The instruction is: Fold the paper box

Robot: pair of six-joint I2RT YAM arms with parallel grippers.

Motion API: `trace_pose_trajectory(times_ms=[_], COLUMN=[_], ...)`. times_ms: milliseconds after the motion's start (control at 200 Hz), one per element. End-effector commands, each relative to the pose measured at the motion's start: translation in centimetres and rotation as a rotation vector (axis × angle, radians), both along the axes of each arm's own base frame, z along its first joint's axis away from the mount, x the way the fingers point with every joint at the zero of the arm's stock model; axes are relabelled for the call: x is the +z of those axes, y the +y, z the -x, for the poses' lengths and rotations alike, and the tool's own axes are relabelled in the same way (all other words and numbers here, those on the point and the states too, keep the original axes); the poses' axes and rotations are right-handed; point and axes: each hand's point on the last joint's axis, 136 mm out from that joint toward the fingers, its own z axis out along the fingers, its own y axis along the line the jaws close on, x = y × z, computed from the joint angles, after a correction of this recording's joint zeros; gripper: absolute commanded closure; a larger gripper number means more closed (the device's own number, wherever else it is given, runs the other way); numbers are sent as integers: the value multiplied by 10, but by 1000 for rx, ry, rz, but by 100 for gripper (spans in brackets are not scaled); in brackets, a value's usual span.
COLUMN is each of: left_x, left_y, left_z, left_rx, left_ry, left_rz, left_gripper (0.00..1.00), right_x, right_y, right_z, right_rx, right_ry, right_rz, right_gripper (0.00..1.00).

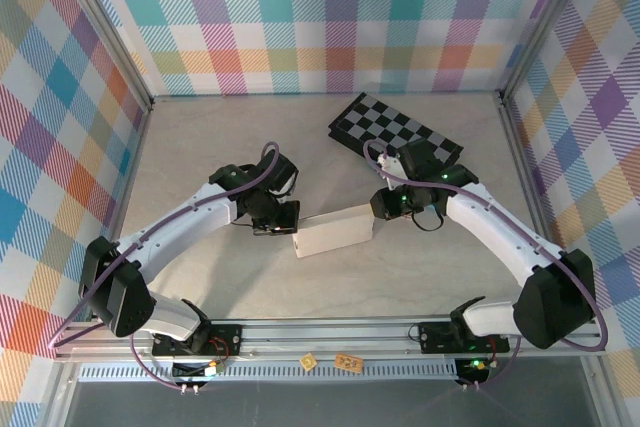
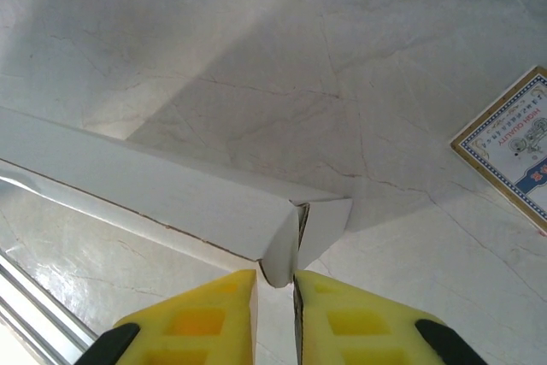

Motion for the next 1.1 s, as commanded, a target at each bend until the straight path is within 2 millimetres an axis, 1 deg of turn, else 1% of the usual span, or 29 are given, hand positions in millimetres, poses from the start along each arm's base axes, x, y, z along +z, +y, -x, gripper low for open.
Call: trace_pose_trajectory(times_ms=[0,190,325,405,640,850,960,1095], left_x=[-13,-12,-12,-12,-13,-12,-12,-13], left_y=[6,6,6,6,6,5,5,4], left_z=[10,10,10,10,10,9,9,9], left_rx=[-17,-18,-18,-17,-20,-21,-21,-20], left_ry=[55,55,55,56,59,56,60,60], left_rz=[-61,-61,-61,-63,-64,-63,-63,-62], left_gripper=[100,100,100,100,100,100,100,100], right_x=[5,7,4,1,1,-6,-10,-17], right_y=[4,10,13,11,9,10,9,9], right_z=[-7,-9,-7,-8,-12,-9,-8,-6], right_rx=[20,31,38,31,18,26,24,19], right_ry=[-44,-55,-50,-51,-73,-72,-77,-81], right_rz=[4,-7,-5,8,22,37,52,66], right_gripper=[81,80,81,81,89,97,100,100])
